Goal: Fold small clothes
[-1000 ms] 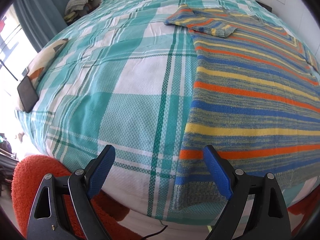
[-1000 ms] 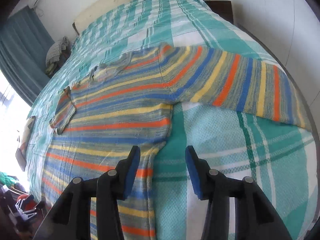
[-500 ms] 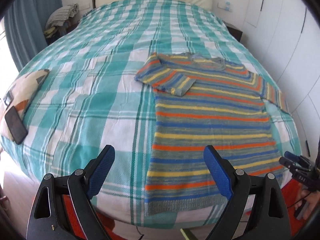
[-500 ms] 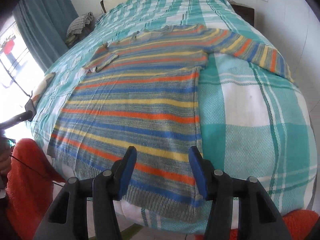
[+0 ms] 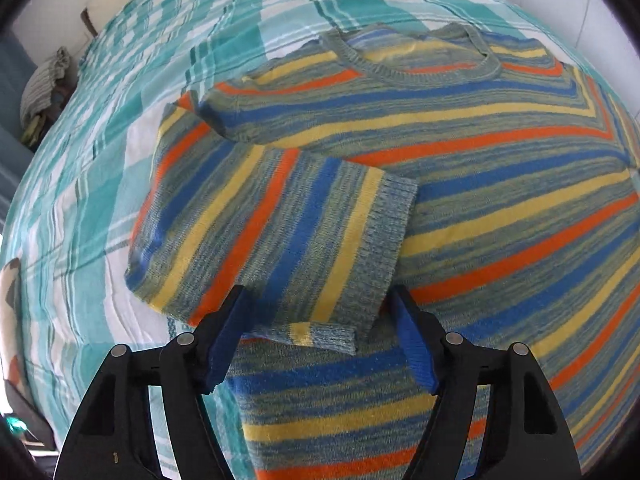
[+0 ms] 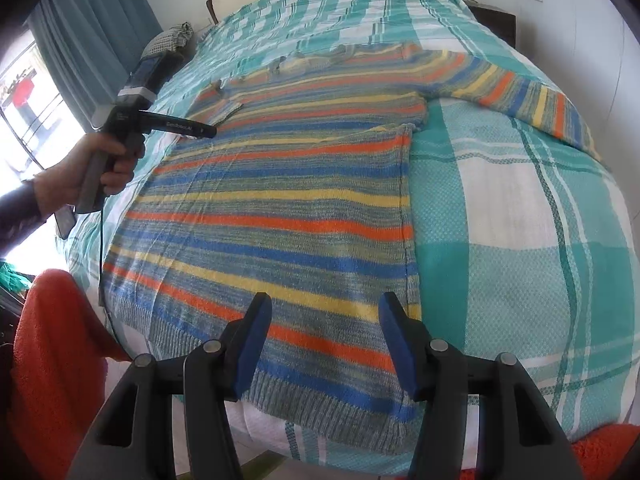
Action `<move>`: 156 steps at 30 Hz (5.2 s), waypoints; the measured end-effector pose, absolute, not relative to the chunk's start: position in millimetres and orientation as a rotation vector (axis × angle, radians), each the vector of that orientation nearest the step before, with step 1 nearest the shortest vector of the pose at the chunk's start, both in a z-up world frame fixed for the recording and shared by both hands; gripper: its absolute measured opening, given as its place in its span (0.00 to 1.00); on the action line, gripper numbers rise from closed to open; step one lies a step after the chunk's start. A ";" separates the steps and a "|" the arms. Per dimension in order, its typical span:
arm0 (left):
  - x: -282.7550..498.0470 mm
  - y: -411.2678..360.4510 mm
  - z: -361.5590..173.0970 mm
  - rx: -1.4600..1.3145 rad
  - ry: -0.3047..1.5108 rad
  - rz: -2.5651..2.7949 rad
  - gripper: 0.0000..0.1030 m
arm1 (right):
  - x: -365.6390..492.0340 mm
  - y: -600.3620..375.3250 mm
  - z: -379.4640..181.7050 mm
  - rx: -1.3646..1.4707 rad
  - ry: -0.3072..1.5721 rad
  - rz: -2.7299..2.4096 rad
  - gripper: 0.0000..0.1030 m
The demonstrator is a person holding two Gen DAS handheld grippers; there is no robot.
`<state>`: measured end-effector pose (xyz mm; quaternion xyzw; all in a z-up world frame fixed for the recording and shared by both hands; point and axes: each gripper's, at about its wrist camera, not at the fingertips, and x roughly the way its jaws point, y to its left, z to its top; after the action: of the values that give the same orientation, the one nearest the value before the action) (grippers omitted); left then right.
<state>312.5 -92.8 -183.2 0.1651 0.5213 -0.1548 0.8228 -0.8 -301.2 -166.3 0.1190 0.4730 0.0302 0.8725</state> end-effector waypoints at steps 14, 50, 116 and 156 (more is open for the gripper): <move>342.5 178.7 -131.3 -0.495 1.050 0.238 0.03 | 1.7 -307.3 -169.0 0.283 0.985 0.076 0.54; 200.7 100.9 -172.2 -0.227 1.134 -0.128 0.78 | -17.9 -352.4 -138.7 0.392 0.786 -0.162 0.66; 192.0 122.6 -208.8 0.009 1.066 0.036 1.00 | 15.6 -417.3 -194.7 0.314 0.993 -0.511 1.00; 193.0 117.6 -212.0 0.052 1.084 0.031 0.99 | 21.0 -410.2 -199.2 0.265 1.002 -0.535 1.00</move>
<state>193.0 117.6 -212.0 0.0247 0.5159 0.0145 0.8562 21.0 -410.2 -199.2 0.1251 0.4730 -0.2526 0.8348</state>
